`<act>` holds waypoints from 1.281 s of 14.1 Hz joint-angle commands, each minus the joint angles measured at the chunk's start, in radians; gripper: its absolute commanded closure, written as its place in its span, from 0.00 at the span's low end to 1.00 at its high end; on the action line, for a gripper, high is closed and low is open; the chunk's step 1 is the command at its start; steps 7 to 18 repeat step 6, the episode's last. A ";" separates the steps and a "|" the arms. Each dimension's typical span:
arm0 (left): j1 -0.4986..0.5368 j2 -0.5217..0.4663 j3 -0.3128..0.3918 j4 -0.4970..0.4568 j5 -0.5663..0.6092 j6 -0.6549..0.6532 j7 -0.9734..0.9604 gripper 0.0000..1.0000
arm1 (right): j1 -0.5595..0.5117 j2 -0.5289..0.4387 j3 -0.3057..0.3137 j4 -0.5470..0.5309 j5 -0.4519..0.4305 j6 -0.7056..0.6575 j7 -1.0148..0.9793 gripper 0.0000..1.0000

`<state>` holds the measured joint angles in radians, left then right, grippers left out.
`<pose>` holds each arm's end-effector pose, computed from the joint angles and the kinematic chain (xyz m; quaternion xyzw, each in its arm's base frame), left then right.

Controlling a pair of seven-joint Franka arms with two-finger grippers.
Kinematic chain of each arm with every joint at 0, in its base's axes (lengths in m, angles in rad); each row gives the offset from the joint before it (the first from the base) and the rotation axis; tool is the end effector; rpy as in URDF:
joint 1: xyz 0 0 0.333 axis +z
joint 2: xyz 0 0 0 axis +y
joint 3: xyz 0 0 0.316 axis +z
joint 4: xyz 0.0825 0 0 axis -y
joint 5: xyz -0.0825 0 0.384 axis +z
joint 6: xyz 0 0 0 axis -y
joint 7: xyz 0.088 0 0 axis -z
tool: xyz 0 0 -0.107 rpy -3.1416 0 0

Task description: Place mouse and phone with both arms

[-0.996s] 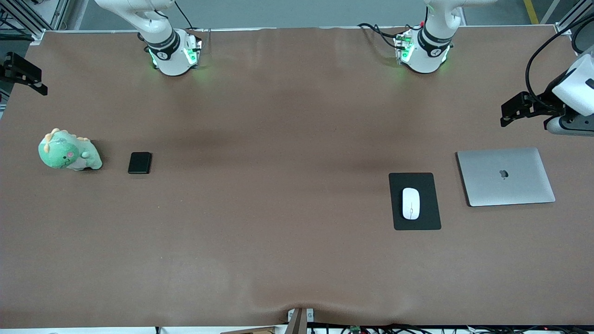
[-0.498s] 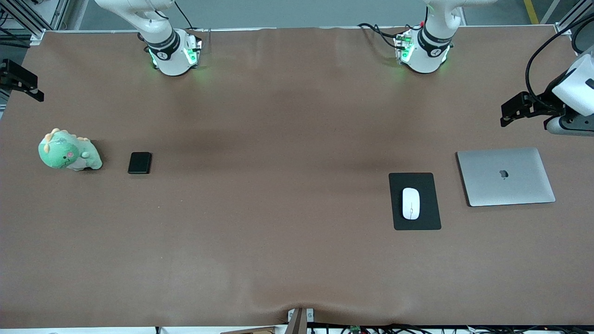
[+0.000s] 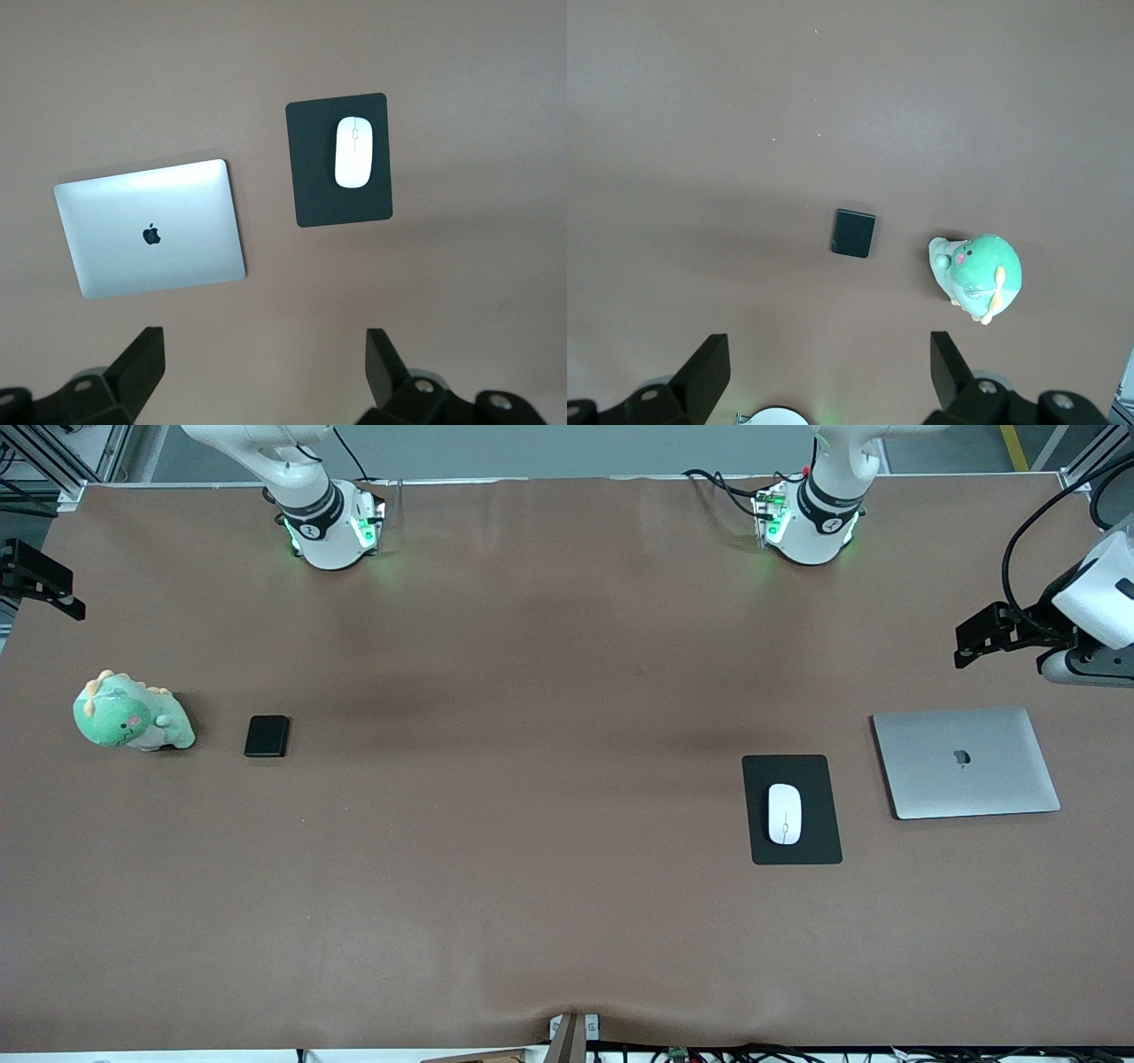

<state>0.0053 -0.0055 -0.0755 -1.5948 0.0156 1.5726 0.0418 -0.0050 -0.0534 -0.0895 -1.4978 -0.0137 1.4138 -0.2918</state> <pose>0.5512 -0.0372 0.6164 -0.9984 0.0560 0.0082 0.0081 0.5182 -0.0523 0.6734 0.9951 0.0976 -0.0160 0.0014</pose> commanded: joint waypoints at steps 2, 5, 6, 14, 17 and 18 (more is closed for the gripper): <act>0.005 0.007 -0.004 0.010 0.007 0.003 -0.005 0.00 | 0.013 0.009 -0.012 0.027 0.018 -0.027 0.071 0.00; 0.005 0.005 -0.004 0.010 0.007 0.003 -0.007 0.00 | 0.013 0.009 -0.012 0.027 0.021 -0.027 0.071 0.00; 0.005 0.007 -0.004 0.010 0.007 0.003 -0.007 0.00 | 0.011 0.009 -0.012 0.027 0.021 -0.027 0.071 0.00; 0.005 0.007 -0.004 0.010 0.007 0.003 -0.007 0.00 | 0.011 0.009 -0.012 0.027 0.021 -0.027 0.071 0.00; 0.005 0.007 -0.004 0.010 0.007 0.003 -0.007 0.00 | 0.011 0.009 -0.012 0.027 0.021 -0.027 0.071 0.00; 0.005 0.007 -0.004 0.010 0.007 0.003 -0.007 0.00 | 0.011 0.009 -0.012 0.027 0.021 -0.027 0.071 0.00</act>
